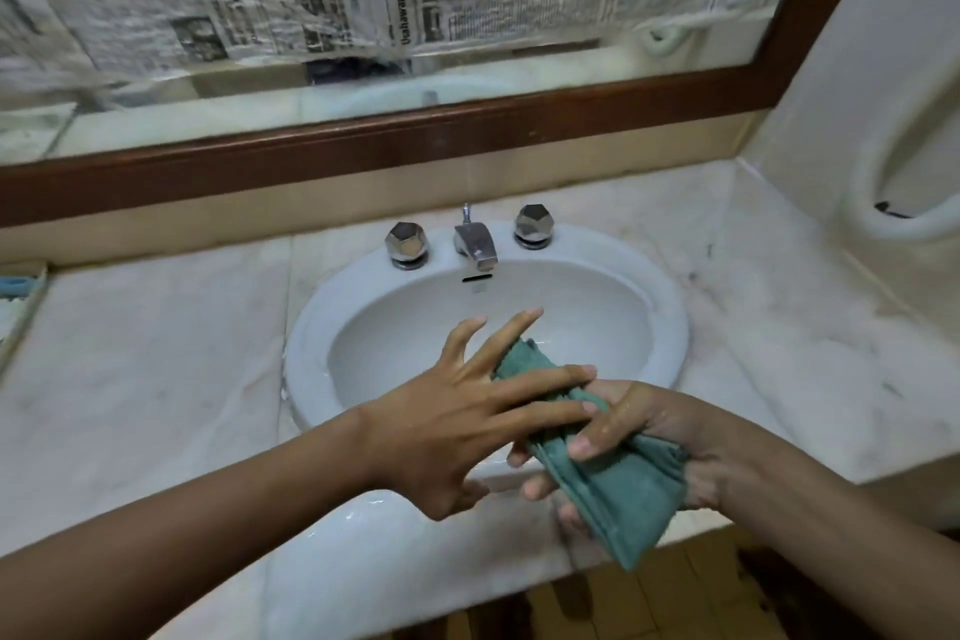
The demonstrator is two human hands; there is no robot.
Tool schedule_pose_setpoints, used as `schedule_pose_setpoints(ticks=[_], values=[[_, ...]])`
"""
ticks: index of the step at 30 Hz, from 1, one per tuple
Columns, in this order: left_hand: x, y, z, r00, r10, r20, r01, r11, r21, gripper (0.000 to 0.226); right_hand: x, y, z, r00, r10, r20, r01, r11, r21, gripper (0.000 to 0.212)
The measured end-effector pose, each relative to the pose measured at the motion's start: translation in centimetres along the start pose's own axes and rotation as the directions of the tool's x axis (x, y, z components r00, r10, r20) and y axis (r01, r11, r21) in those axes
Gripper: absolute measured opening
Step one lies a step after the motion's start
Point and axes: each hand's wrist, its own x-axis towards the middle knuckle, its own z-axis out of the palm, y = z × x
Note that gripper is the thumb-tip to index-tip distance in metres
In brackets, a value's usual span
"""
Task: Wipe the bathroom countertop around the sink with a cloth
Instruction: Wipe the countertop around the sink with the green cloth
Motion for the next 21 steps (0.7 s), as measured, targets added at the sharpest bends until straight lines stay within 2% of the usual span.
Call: schedule_pose_setpoints(ticks=[2, 4, 6, 8, 10, 12, 13, 15, 17, 19, 21], values=[[0.9, -0.5, 0.6, 0.996, -0.011, -0.090, 0.009, 1.000, -0.018, 0.100, 0.3, -0.2, 0.4, 0.999, 0.025, 0.033, -0.024, 0.999, -0.025, 0.034], [1.7, -1.0, 1.5, 0.965, -0.048, -0.256, 0.039, 0.998, -0.041, 0.074, 1.0, -0.6, 1.2, 0.994, 0.069, 0.080, -0.064, 0.996, -0.060, 0.021], [2.1, -1.6, 1.5, 0.934, -0.067, -0.350, 0.061, 0.998, -0.029, 0.046, 1.7, -1.4, 2.0, 0.995, 0.090, 0.037, -0.084, 0.986, -0.142, 0.015], [2.0, -2.6, 1.1, 0.927, -0.067, -0.368, 0.064, 0.998, -0.021, 0.033, 2.3, -2.2, 2.8, 0.993, 0.100, -0.069, -0.115, 0.955, -0.272, 0.019], [1.4, -3.8, 0.7, 0.949, -0.024, -0.314, 0.030, 0.999, 0.015, 0.022, 3.0, -3.0, 3.3, 0.978, 0.107, -0.177, -0.176, 0.877, -0.448, 0.024], [1.1, -5.1, -0.1, 0.982, -0.028, -0.186, 0.043, 0.996, 0.078, 0.019, 4.0, -3.8, 3.7, 0.945, 0.043, -0.325, -0.258, 0.709, -0.656, 0.026], [1.4, -5.4, -0.7, 0.992, -0.074, -0.107, 0.086, 0.989, 0.119, 0.022, 4.6, -4.3, 3.9, 0.916, -0.036, -0.399, -0.309, 0.569, -0.762, 0.027], [2.7, -5.1, -2.2, 0.965, -0.261, 0.012, 0.254, 0.948, 0.192, 0.016, 5.8, -5.4, 3.9, 0.848, -0.251, -0.467, -0.429, 0.192, -0.883, 0.029], [4.5, -4.9, -2.7, 0.871, -0.476, 0.124, 0.442, 0.868, 0.226, 0.005, 6.8, -6.4, 3.7, 0.801, -0.445, -0.400, -0.491, -0.106, -0.865, 0.027], [5.8, -4.9, -3.0, 0.779, -0.595, 0.198, 0.586, 0.803, 0.106, 0.011, 7.5, -7.0, 3.1, 0.780, -0.549, -0.298, -0.495, -0.251, -0.832, 0.021], [6.1, -5.5, -3.1, 0.722, -0.638, 0.267, 0.682, 0.721, -0.120, 0.019, 7.8, -7.3, 2.6, 0.771, -0.601, -0.211, -0.498, -0.361, -0.788, 0.009]])
